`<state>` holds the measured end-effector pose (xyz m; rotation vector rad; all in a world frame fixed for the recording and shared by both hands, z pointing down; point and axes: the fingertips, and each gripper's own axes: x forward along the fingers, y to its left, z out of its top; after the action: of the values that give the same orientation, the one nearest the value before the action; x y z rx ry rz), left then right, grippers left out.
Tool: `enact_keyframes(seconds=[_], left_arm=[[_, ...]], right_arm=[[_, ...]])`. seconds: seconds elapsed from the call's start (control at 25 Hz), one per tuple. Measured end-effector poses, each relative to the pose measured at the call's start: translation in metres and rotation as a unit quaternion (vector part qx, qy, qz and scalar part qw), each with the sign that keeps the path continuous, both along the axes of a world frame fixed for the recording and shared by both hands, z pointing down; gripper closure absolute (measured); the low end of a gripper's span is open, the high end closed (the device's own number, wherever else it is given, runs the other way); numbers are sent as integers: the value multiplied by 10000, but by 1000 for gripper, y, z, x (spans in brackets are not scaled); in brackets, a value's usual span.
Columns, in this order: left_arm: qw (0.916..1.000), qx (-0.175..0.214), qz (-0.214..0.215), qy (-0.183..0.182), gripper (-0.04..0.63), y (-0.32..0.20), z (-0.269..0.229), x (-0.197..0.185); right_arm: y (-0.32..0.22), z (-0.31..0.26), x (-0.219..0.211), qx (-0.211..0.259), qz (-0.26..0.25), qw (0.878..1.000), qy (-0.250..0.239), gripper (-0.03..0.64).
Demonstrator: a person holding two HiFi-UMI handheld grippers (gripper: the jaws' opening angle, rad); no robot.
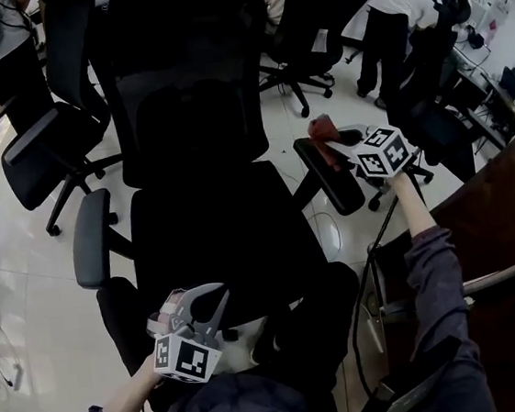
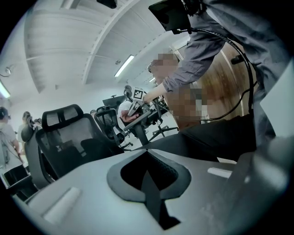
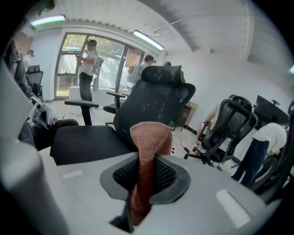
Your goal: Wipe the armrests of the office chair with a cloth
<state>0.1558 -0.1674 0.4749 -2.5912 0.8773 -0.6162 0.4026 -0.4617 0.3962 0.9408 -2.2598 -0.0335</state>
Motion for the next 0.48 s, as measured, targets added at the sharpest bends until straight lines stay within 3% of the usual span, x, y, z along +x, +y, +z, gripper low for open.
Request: enact_keyframes(seconds=[0.16,0.32,0.48], left_arm=[[9999,-103,-47,-25,578,-1,3,-4],[9997,-193,-86,-108,578,-2,5,-6],[9995,-196,-99,-245,578,1,2,-1]], right_arm=[[26,-3,45,109,425,9957,-819,566],[22,11,76,22,1009,9774,-1857,566],[11,51,90,-232,1400,9658,-2171,566]])
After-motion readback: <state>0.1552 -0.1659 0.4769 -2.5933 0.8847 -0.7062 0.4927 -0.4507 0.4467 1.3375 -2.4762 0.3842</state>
